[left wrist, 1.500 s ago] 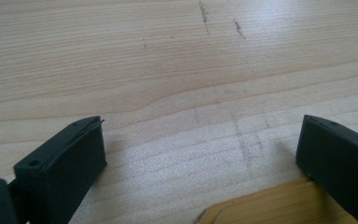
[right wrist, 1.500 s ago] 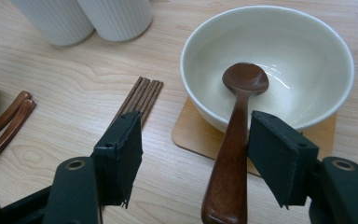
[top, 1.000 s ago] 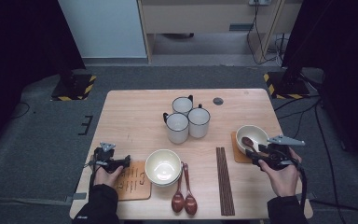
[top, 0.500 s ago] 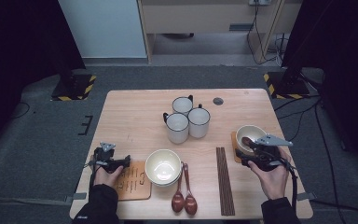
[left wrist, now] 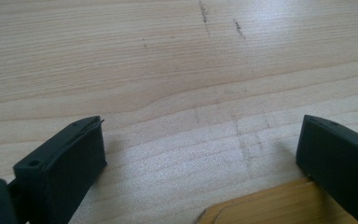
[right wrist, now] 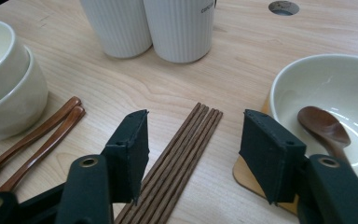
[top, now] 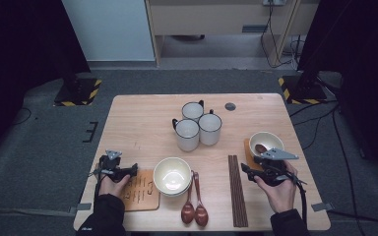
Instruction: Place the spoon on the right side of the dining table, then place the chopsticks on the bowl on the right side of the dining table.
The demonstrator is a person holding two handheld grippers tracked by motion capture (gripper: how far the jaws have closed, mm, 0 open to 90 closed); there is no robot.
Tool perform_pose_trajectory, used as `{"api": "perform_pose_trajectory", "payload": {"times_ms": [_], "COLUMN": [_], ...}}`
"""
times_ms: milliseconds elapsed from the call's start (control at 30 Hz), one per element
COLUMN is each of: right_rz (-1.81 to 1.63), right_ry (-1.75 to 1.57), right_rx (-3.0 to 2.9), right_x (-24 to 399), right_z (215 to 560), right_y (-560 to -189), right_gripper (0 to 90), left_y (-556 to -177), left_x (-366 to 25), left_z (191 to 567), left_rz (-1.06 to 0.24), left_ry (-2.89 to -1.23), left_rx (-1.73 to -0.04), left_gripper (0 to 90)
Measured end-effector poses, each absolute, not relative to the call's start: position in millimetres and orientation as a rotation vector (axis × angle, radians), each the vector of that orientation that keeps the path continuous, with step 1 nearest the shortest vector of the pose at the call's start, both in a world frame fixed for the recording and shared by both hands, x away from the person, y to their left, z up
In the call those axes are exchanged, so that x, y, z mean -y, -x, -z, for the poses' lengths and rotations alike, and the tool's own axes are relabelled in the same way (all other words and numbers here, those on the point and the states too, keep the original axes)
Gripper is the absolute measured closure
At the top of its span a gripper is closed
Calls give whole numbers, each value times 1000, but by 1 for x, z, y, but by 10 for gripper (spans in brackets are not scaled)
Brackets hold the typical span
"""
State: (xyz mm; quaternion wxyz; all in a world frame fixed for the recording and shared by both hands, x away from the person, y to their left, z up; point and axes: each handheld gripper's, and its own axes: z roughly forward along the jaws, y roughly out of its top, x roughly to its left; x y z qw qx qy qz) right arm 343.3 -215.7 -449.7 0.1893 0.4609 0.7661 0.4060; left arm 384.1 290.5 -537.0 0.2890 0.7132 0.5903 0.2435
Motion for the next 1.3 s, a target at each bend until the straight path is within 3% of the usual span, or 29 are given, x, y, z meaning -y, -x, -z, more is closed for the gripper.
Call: {"api": "perform_pose_trajectory", "payload": {"times_ms": [1300], "right_rz": [-1005], "right_ry": [-1285], "right_rx": [-2283], "right_x": [199], "right_z": [491], "right_y": [-326], "right_gripper": [495], "left_y": [-384], "left_x": [-290], "left_z": [537], "left_rz": [-650], "left_ry": [-1904], "left_rx": [-1576], "left_gripper": [1]}}
